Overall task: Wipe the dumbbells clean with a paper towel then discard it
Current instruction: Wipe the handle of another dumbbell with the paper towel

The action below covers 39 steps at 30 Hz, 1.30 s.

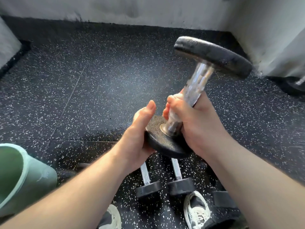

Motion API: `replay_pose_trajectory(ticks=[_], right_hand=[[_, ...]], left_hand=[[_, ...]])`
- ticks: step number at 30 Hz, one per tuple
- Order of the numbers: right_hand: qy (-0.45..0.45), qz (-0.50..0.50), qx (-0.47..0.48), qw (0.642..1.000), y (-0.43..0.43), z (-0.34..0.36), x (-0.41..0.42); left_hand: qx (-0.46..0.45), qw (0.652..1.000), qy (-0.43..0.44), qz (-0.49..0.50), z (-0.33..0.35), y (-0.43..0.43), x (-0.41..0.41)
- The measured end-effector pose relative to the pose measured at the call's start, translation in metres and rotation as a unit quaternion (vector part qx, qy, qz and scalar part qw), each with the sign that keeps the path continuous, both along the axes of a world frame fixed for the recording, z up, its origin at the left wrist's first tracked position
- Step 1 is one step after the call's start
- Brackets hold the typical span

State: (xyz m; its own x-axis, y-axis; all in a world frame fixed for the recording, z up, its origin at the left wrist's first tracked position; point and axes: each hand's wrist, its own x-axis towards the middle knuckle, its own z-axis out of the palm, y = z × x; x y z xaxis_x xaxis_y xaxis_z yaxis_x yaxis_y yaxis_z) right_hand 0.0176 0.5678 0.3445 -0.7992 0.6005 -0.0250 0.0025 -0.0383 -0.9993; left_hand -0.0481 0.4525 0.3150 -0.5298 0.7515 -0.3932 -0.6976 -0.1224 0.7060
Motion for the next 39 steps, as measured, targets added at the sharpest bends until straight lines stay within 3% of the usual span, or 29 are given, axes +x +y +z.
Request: replay_pose_trajectory(ticks=[4, 6, 9, 16, 20, 23, 25, 27, 29, 35, 39], right_hand=[[0.022, -0.036, -0.022, 0.999, -0.001, 0.001, -0.004], [0.026, -0.048, -0.020, 0.998, -0.001, 0.001, -0.005], [0.020, -0.025, -0.032, 0.999, -0.001, 0.001, -0.006], [-0.005, 0.139, -0.043, 0.989, 0.013, 0.001, 0.003], [0.013, 0.173, -0.074, 0.982, 0.019, 0.004, 0.004], [-0.004, 0.153, -0.046, 0.987, 0.019, 0.000, 0.003], [-0.024, 0.102, -0.016, 0.994, 0.017, -0.006, 0.000], [-0.047, 0.055, 0.022, 0.997, 0.012, -0.012, -0.002], [-0.071, 0.040, 0.050, 0.995, 0.007, -0.017, -0.003], [-0.182, -0.007, 0.105, 0.978, -0.018, -0.033, -0.006], [-0.206, 0.007, 0.140, 0.968, -0.029, -0.035, -0.003]], left_hand=[[0.118, 0.989, -0.085, -0.005, -0.010, 0.000, 0.007], [0.138, 0.987, -0.080, -0.014, -0.011, -0.002, 0.011], [0.120, 0.991, -0.058, -0.023, -0.009, -0.002, 0.010], [0.068, 0.984, -0.128, -0.101, -0.012, -0.014, -0.005], [0.038, 0.979, -0.136, -0.148, -0.008, -0.021, -0.014], [-0.054, 0.985, -0.070, -0.147, -0.001, -0.023, -0.028], [-0.125, 0.986, 0.052, -0.100, 0.004, -0.022, -0.036], [-0.166, 0.961, 0.189, -0.110, 0.010, -0.020, -0.035], [-0.206, 0.922, 0.272, -0.183, 0.013, -0.021, -0.029], [-0.335, 0.830, 0.329, -0.303, 0.008, -0.020, -0.024], [-0.328, 0.798, 0.391, -0.321, 0.004, -0.017, -0.020]])
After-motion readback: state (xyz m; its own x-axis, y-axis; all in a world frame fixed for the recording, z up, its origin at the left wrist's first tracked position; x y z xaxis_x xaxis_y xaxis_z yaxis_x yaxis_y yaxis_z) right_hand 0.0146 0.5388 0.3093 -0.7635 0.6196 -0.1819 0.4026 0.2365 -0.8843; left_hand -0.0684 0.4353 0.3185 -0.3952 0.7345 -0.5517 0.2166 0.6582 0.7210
